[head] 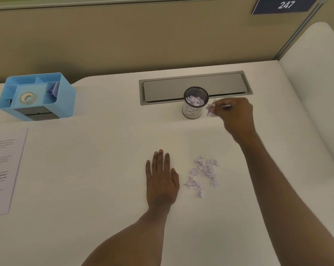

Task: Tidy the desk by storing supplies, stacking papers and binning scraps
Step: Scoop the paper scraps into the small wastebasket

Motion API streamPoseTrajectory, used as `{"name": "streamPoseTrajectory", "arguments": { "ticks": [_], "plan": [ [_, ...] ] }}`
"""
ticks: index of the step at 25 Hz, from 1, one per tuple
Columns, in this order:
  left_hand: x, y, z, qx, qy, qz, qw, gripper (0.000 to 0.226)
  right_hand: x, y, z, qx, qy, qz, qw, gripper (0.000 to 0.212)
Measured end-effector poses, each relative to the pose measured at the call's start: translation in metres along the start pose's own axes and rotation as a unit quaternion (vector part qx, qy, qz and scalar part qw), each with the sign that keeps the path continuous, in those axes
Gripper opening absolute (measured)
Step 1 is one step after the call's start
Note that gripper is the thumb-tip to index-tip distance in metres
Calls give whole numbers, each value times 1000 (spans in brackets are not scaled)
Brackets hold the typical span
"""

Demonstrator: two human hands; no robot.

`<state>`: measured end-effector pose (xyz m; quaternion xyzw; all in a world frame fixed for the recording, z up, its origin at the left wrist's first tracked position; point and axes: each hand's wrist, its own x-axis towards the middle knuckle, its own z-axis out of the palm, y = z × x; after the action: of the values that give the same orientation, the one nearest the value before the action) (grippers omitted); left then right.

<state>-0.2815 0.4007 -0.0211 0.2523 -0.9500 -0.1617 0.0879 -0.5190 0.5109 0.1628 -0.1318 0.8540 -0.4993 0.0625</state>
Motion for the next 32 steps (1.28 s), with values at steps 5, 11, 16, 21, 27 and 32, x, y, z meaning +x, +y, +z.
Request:
{"name": "streamPoseTrajectory", "arguments": {
  "ticks": [5,11,16,21,27,32],
  "plan": [
    [0,1,0,0,1,3,1000,57,81,-5,44,-162,-33,-84,983,10],
    [0,2,0,-3,-3,-1,1000,57,106,2,89,-488,-187,-38,852,34],
    [0,2,0,-9,0,-3,1000,57,114,-2,80,-483,-191,-84,851,19],
    [0,1,1,-6,3,0,1000,57,111,-4,71,-534,-169,-113,821,34],
    [1,2,-1,-10,4,-1,1000,57,105,5,81,-592,-276,-128,746,26],
    [1,2,0,-3,-2,-1,1000,57,100,0,77,-560,-259,-115,778,36]
  ]
}}
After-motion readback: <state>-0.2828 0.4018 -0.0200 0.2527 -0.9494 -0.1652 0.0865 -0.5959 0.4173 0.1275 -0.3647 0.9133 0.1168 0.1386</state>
